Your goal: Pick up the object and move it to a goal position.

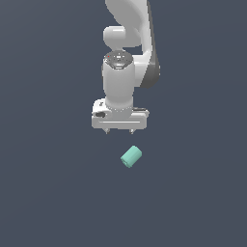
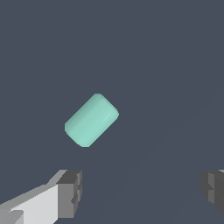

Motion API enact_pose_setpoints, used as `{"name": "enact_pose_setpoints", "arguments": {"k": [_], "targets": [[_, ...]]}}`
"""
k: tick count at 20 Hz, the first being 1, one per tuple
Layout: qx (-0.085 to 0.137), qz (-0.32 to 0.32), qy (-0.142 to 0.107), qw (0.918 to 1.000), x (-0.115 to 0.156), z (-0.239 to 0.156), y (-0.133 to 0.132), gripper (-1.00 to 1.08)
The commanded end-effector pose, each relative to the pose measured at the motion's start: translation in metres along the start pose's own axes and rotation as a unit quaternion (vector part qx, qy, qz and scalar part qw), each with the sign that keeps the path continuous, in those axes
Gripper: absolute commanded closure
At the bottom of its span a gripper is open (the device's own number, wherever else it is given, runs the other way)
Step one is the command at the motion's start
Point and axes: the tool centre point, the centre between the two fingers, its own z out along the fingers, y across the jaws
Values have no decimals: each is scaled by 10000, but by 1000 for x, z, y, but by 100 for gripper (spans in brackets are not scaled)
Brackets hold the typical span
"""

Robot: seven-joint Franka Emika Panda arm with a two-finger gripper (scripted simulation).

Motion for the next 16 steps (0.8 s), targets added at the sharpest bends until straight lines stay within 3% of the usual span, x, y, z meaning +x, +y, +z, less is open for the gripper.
{"name": "enact_pose_setpoints", "arguments": {"k": [1, 16], "targets": [[0, 0, 0, 10000, 0, 0, 0, -92], [-71, -275, 115, 9995, 9, -4, -7, -92]]}}
